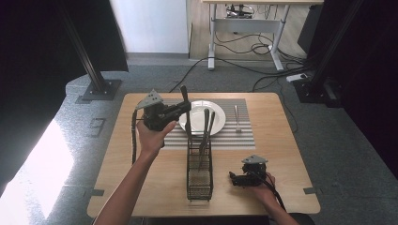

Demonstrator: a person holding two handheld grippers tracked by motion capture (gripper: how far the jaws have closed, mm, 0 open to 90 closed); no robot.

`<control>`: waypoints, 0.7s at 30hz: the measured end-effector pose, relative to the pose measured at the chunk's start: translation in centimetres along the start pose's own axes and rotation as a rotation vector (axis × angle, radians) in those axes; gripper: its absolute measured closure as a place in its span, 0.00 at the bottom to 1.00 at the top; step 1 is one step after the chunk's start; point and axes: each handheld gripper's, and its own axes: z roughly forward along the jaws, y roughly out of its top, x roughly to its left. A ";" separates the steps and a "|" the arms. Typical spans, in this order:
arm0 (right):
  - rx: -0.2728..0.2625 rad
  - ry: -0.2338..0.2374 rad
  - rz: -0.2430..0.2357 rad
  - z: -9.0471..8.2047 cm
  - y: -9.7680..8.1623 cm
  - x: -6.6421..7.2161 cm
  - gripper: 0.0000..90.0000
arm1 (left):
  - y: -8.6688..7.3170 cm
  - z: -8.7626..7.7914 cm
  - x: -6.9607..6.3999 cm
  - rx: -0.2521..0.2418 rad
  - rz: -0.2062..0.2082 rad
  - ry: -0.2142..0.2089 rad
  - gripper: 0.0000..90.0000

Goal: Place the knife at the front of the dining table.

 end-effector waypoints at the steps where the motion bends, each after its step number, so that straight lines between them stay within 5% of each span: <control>1: 0.000 0.000 0.000 0.0 0.0 0.0 0.05 | 0.2 -0.1 0.0 0.002 0.004 0.007 0.93; 9: 0.000 0.000 0.001 0.0 0.0 0.0 0.05 | 0.6 -1.3 0.6 -0.013 0.007 0.036 0.93; 21: -0.001 0.001 0.000 0.0 0.0 0.0 0.05 | -1.0 -3.1 2.4 0.001 -0.012 0.103 0.93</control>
